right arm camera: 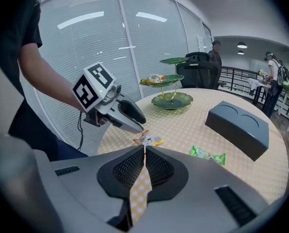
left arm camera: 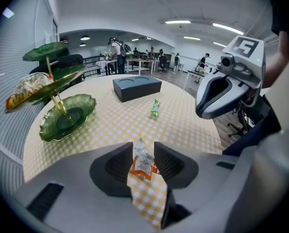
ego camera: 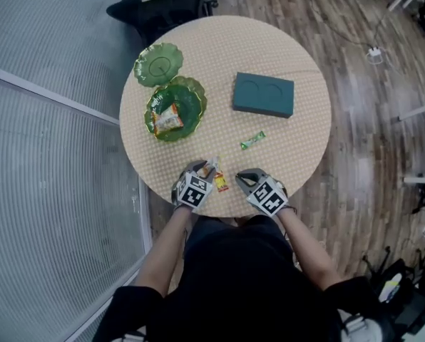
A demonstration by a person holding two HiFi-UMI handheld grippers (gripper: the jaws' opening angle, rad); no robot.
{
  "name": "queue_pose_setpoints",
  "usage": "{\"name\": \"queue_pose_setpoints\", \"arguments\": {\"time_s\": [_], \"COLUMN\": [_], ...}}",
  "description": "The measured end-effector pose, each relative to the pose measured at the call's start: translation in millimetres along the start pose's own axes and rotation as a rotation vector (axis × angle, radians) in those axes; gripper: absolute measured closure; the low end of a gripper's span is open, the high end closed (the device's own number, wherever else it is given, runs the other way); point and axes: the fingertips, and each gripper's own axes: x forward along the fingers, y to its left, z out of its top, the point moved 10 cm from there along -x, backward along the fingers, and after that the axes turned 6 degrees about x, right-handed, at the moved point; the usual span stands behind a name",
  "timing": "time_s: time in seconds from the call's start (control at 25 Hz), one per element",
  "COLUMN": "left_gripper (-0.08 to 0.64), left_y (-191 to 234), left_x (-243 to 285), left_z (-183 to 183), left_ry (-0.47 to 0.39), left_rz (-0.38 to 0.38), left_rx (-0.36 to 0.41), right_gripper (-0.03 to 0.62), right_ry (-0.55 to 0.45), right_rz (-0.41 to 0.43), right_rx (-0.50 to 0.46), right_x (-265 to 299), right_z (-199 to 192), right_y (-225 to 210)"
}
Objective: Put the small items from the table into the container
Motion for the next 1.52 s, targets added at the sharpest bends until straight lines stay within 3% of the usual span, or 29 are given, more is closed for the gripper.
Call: {"name": "queue_pose_setpoints", "arguments": {"time_s": [0.28, 0.6, 1.12, 1.52], "left_gripper": [0.436, 0.467, 0.518, 0.518], "left_y": [5, 4, 9, 3], "left_x": [41, 58, 46, 2], "left_z": [-1, -2, -2, 10], "left_ry": [0.105, 0.161, 0.136, 0.043], "left_rz": [-0.071, -0.059, -0.032, 0.078], "left_rx": [0.037, 0.091, 0.088, 0.032], "right_gripper": [0.563, 0.563, 0.563, 0.563], "right_ry": [0.02, 0.042, 0.03, 0.004], "right_rz": [-0.013, -0.037, -0.017, 0.02], "right_rx": [0.04, 0.047, 0.006, -0.067], "right_x": [1, -5, -1, -2], "right_z": [-9, -13, -2, 12], "right_y": [1, -12, -11, -8]}}
